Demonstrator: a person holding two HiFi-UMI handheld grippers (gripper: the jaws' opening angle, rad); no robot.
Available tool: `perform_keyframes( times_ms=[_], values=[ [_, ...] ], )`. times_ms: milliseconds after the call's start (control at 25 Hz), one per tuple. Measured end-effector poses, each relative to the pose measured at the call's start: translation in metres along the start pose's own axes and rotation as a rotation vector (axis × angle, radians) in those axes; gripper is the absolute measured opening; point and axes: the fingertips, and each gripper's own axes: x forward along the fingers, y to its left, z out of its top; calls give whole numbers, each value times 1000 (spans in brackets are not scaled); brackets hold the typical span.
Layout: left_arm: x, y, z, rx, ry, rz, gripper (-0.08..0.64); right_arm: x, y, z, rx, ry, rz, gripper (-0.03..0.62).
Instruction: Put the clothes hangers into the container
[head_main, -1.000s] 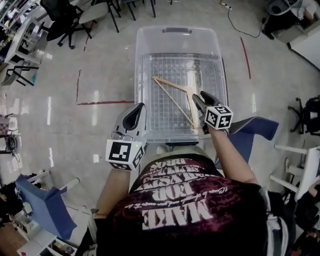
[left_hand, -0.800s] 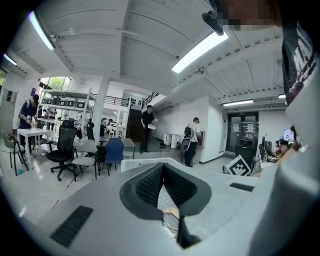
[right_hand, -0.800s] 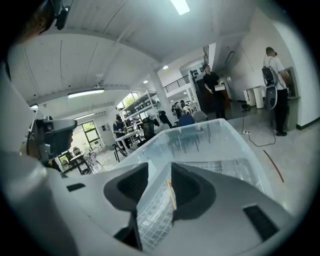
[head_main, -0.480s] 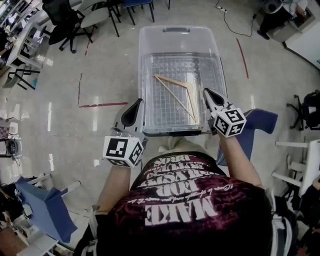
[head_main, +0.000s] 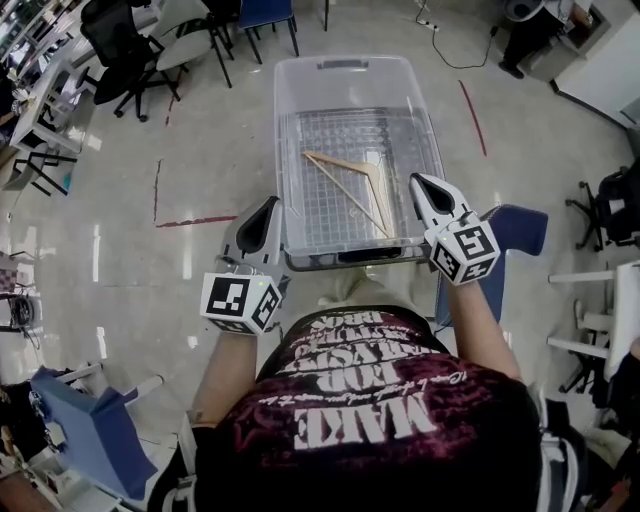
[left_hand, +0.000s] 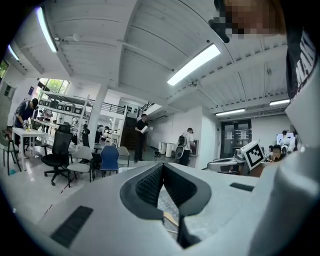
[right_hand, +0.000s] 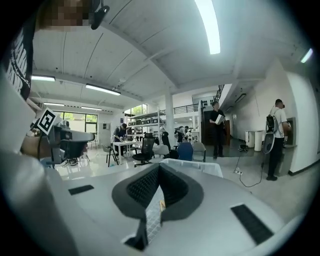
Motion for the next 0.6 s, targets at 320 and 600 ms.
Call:
perform_keyframes(
  times_ms=[320, 600],
  values=[
    [-14, 0, 9, 5, -30, -11, 6, -24, 20, 14, -6, -33, -10, 3],
    [-21, 3, 23, 16, -47, -11, 6, -26, 29, 33, -24, -62, -12, 3]
  ],
)
